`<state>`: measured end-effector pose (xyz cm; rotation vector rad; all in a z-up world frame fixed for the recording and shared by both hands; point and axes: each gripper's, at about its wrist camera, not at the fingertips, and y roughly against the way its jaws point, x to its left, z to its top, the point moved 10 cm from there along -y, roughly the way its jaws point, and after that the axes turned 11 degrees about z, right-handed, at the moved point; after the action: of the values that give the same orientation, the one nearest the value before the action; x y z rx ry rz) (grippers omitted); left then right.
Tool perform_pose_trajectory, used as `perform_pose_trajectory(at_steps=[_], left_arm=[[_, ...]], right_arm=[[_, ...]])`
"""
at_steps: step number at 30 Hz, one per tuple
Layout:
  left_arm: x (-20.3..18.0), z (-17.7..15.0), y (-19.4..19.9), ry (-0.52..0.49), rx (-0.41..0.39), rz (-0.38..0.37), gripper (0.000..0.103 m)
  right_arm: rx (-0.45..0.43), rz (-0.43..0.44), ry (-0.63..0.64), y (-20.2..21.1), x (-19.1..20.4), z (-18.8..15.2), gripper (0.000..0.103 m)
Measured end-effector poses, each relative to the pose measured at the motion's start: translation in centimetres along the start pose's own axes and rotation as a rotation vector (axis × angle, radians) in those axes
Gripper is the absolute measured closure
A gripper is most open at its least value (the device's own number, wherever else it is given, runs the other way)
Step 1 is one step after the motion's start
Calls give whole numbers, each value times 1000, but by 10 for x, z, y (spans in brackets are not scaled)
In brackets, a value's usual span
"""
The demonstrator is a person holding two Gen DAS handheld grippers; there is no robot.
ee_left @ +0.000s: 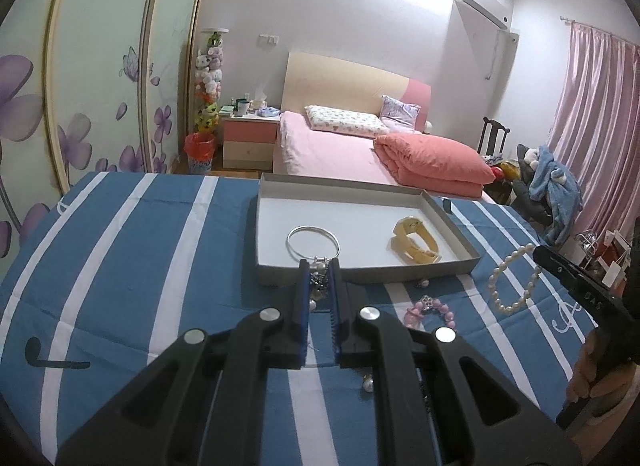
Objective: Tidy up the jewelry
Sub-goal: 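Lift the pearl bracelet into the tray with the right tool while the left tool carries the earrings there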
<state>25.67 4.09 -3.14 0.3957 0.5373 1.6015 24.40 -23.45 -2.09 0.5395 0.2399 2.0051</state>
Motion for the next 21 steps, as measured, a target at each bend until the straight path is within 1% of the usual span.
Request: perform_pose_trajectory(at_steps=[12,21], left_arm=[[-15,16,1,-24,-44,4,93],[-29,29,-9,-29,-66,-3,93]], right_arm=[[-39,8,16,-4,7,13,93],[-94,15,48,-11,16,37,93]])
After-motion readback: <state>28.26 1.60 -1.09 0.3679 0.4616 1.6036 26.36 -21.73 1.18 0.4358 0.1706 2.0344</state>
